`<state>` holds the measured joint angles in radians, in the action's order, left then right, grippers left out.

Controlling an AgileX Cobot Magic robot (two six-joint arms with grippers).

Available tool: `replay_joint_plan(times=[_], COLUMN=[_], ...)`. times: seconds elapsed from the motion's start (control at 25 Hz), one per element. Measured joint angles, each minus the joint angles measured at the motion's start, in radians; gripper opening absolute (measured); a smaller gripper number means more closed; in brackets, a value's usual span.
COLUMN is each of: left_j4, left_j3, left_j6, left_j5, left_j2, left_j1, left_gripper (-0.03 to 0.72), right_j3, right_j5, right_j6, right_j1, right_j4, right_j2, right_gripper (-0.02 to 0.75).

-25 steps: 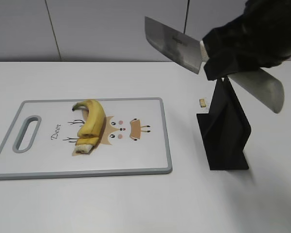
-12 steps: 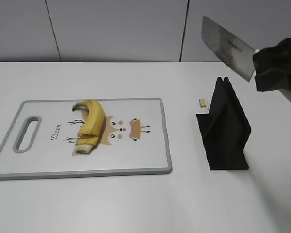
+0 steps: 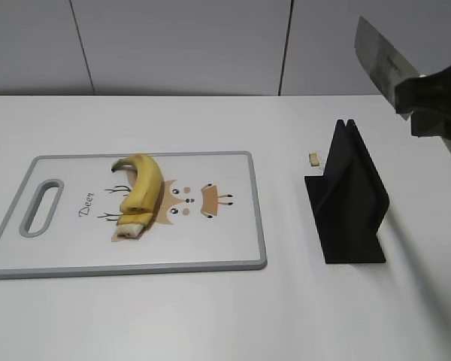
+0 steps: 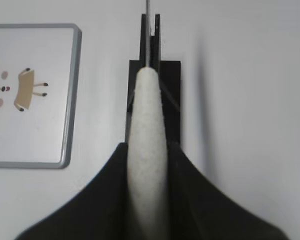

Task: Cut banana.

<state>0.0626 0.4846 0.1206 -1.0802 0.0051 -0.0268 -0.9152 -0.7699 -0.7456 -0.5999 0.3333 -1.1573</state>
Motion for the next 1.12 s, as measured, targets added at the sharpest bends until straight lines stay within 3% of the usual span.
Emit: replay_joint_plan(times=[0.52, 1.12], left_j4=[0.0, 0.002], left_j3=[0.0, 0.0], left_j6=[-0.002, -0.002], left_j5=[0.0, 0.0], left_j2=[0.0, 0.0], left_j1=[0.0, 0.0], left_gripper=[0.56, 0.553], right_j3=[0.0, 0.014], right_j5=[0.053, 0.058], right_j6=[-0.08, -0.114], right_j1=[0.0, 0.0], right_j4=[0.047, 0.064], right_j2=[-0.2, -0.219], right_gripper=[0.166, 0.165])
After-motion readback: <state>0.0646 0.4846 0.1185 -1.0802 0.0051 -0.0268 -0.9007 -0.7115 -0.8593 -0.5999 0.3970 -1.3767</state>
